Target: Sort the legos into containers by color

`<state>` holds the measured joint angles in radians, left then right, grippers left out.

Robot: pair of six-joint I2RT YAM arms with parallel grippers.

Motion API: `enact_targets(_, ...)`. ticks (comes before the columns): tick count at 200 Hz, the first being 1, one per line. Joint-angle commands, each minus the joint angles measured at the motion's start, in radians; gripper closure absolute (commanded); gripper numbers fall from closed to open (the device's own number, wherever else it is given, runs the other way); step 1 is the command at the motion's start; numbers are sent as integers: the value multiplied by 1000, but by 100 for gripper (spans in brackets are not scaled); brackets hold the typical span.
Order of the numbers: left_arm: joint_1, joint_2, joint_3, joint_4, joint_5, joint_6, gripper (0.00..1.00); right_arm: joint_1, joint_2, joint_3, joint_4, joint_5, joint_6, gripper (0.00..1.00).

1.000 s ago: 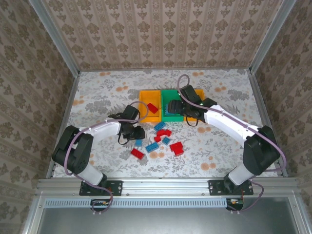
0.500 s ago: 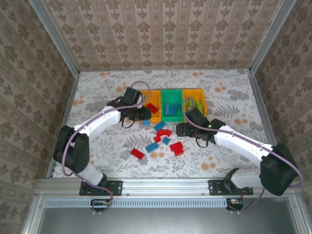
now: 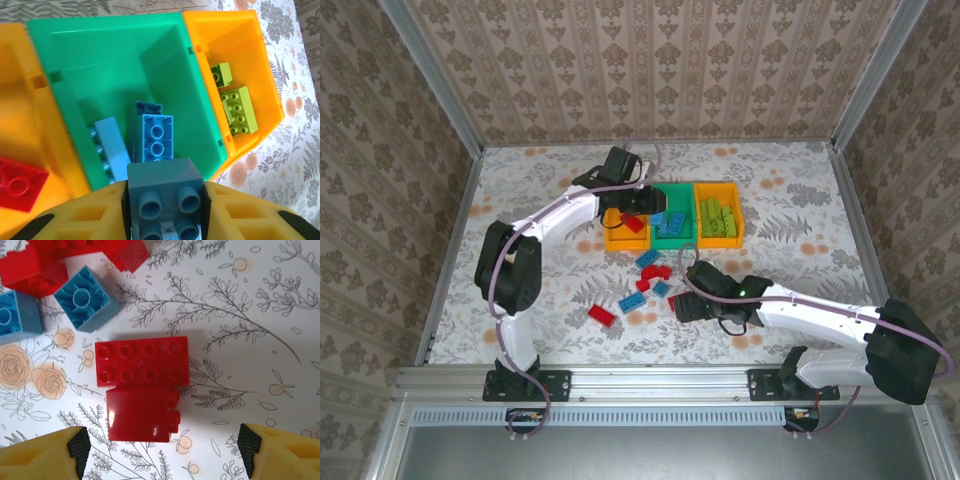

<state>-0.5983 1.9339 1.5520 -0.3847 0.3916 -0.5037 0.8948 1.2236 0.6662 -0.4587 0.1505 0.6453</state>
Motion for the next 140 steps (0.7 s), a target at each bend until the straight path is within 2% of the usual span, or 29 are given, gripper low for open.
enact_targets(1,-6,43,67,20,35,-12,61,12,-9,-16,5,31,31,21)
enact_targets(36,-6,98,117,60,30,-47,59,28,24,-21,22,26,34,24)
enact_targets(73,-3,134,168,54,15,-62,45,47,80,-9,39,23,33,25)
enact_targets(88,-3,117,160,68,10,-68,38,56,102,-2,44,21,28,26)
enact_targets(112,-3,70,121,91,-7,-66,32,64,133,8,46,25,25,29)
enact_targets(140,-1,7,61,97,-29,-46,14,65,185,25,49,44,21,31)
